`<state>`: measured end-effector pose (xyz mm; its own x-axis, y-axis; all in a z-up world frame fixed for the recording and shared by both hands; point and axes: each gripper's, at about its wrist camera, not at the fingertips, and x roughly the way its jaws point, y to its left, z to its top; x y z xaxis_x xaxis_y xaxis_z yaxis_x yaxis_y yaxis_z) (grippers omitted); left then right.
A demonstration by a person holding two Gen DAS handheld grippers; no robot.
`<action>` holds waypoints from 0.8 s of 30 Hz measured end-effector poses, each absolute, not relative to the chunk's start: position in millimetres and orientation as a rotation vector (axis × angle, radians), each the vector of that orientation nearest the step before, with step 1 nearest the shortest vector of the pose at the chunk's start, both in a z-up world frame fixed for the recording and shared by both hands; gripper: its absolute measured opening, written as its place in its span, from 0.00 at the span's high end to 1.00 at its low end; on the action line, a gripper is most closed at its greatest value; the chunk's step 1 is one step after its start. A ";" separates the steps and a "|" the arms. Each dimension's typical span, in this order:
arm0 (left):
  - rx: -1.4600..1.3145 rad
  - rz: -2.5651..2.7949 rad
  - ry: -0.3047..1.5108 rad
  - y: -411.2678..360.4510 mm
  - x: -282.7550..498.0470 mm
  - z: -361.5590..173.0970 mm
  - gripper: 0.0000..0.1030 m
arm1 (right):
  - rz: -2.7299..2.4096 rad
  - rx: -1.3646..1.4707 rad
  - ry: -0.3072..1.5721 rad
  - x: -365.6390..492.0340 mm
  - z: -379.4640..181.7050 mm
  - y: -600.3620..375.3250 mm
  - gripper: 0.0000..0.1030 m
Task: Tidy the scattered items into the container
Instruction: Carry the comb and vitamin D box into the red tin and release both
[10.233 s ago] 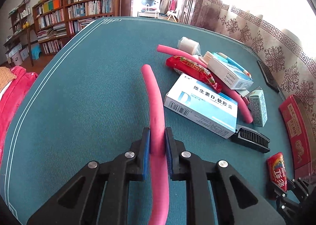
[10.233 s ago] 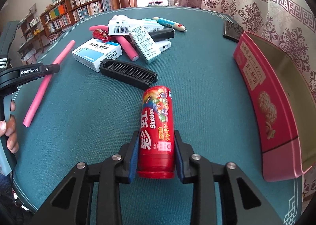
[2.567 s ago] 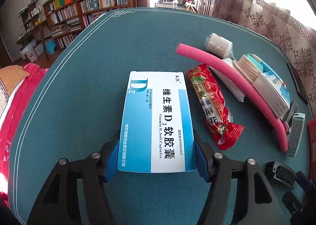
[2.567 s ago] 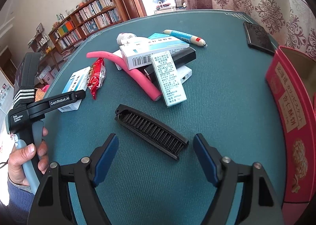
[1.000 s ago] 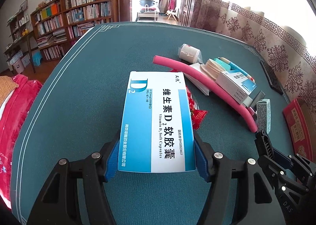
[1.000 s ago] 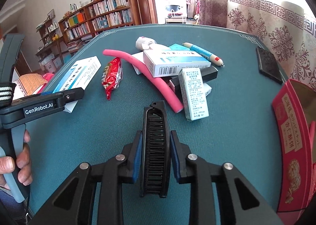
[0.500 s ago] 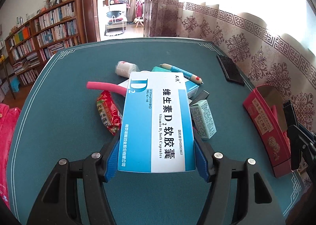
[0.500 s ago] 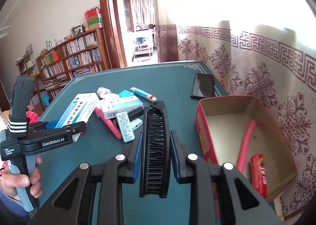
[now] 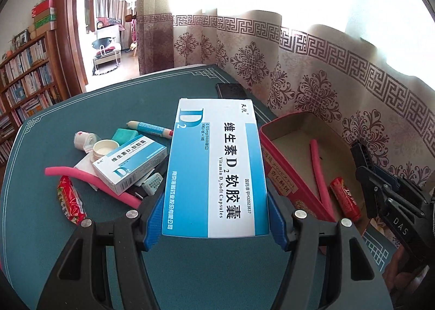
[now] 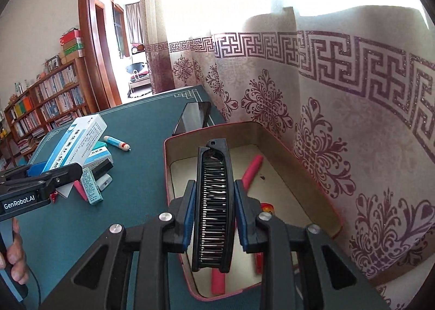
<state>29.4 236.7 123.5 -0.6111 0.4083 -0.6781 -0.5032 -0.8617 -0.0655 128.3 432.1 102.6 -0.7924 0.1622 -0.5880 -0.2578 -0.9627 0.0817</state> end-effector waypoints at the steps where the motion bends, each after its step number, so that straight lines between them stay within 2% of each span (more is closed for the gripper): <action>1: -0.972 2.417 0.184 244.5 29.6 124.5 0.35 | 2.765 -0.896 0.240 128.2 100.4 434.7 0.72; 24: -0.934 2.205 0.291 365.9 34.7 115.3 0.35 | 2.727 -0.962 0.319 137.4 81.0 456.4 0.71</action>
